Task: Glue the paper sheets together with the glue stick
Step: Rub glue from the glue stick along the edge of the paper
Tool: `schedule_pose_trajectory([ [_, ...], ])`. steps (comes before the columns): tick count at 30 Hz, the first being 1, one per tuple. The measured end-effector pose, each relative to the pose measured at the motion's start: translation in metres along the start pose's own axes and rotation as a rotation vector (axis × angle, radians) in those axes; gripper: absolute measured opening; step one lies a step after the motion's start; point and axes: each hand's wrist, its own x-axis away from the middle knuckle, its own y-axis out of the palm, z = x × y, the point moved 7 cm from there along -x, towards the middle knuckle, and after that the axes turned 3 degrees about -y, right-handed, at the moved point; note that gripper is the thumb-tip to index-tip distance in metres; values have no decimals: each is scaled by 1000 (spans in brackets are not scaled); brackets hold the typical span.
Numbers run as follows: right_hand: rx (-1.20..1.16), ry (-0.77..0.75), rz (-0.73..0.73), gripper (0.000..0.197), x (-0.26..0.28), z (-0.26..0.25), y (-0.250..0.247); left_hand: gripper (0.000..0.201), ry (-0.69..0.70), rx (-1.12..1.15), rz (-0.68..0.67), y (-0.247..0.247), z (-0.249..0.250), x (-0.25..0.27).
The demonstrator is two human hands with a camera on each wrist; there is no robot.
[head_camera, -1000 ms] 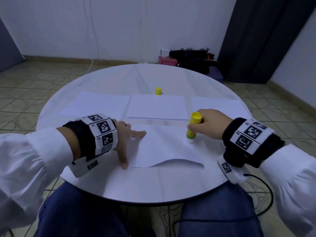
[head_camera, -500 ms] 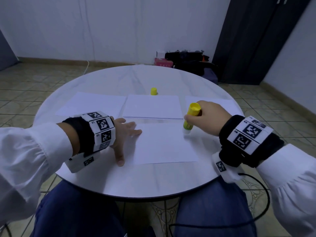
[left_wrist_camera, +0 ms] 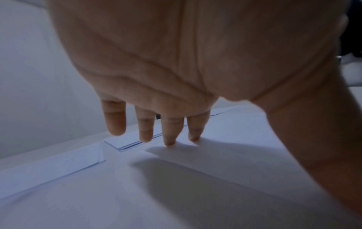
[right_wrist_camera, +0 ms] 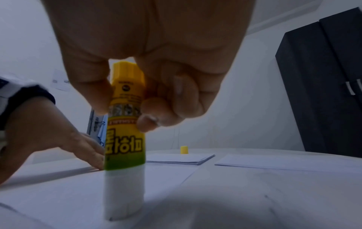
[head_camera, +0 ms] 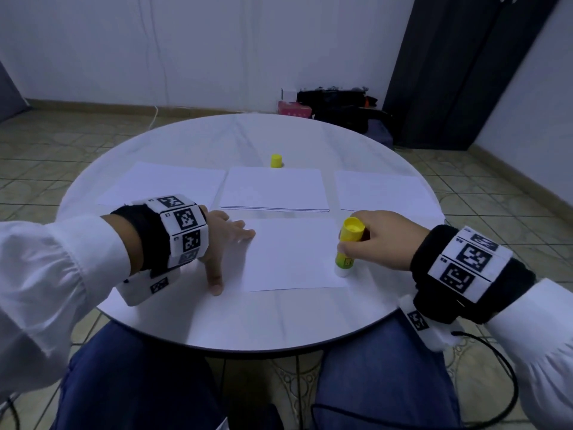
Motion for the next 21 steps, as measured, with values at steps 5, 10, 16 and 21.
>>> schedule_pose_trajectory([
  [5,-90,-24,-27,16,10,1,-5,128,5,13,4,0,-1,0],
  [10,-330,64,160,28,-8,33,-29,124,37,36,37,0,0,0],
  [16,-406,184,219,27,-52,57,-24,127,56,133,24,3,-10,-9],
  [21,-306,314,193,36,-72,63,-25,127,86,154,8,6,-14,-11],
])
